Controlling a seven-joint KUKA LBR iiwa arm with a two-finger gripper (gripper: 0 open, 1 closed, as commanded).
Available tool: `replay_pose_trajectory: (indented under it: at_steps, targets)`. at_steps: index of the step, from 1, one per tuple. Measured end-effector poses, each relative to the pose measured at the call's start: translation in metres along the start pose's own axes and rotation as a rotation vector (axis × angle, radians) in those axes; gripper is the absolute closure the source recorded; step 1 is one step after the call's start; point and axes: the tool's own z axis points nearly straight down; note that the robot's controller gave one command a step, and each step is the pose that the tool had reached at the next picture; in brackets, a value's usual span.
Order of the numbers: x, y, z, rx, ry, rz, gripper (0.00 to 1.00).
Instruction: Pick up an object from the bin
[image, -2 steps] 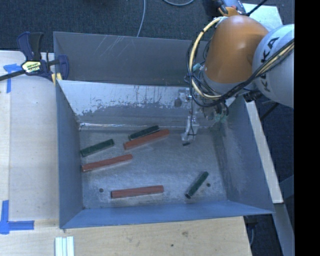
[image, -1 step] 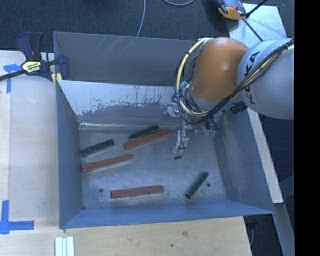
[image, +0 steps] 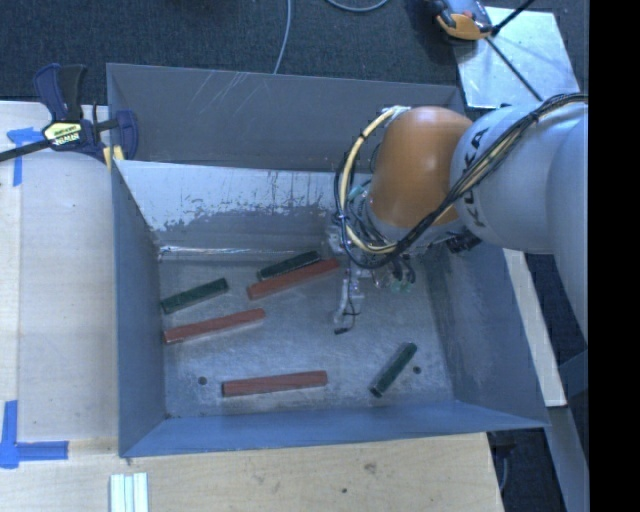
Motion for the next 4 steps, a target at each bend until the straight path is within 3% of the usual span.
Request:
replay_pose_trajectory:
  at_steps: [1, 2, 3, 4]
  targets:
    - [-0.018, 0.024, 0.029, 0.0, -0.003, -0.015, 0.0]
    - [-0.004, 0.033, 0.024, -0.003, -0.01, 0.254, 1.0]
    - [-0.004, 0.033, 0.024, -0.003, -0.01, 0.253, 1.0]
    - [0.001, 0.03, 0.023, -0.002, -0.022, 0.077, 1.0]
